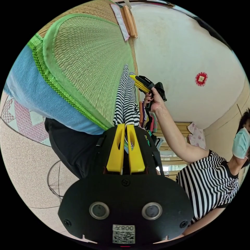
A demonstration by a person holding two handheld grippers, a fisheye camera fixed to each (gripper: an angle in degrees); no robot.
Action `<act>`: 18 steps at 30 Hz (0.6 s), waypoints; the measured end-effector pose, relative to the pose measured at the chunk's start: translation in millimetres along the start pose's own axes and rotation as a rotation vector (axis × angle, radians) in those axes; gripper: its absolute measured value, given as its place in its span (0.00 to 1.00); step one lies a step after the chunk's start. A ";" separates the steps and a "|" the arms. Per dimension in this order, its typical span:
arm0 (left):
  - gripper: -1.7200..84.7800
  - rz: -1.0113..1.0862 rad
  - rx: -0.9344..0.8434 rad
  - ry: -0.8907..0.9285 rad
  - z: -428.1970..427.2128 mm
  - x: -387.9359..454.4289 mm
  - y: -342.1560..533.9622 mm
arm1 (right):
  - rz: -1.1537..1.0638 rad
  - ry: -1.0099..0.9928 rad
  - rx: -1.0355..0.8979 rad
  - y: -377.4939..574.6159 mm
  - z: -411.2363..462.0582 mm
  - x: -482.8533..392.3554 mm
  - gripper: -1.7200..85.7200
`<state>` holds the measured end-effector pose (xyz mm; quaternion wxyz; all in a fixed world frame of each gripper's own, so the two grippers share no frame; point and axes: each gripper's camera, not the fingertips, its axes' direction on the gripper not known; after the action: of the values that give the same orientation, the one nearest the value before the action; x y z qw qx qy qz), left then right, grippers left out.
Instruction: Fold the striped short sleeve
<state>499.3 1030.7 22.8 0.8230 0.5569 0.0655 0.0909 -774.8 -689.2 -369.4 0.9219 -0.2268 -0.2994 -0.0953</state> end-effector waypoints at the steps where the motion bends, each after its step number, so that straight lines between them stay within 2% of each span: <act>1: 0.03 -0.007 0.002 0.010 -2.0 -8.4 3.0 | -0.002 0.003 -0.004 -2.4 -0.3 -2.0 0.04; 18: 0.03 -0.053 0.040 0.054 -22.6 -77.8 44.9 | -0.126 0.049 -0.021 -32.2 -54.6 -75.2 0.07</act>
<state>415.3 1050.1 56.7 0.8117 0.5688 0.1040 0.0829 -817.4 -740.4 -441.7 0.9186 -0.2145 -0.2897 -0.1619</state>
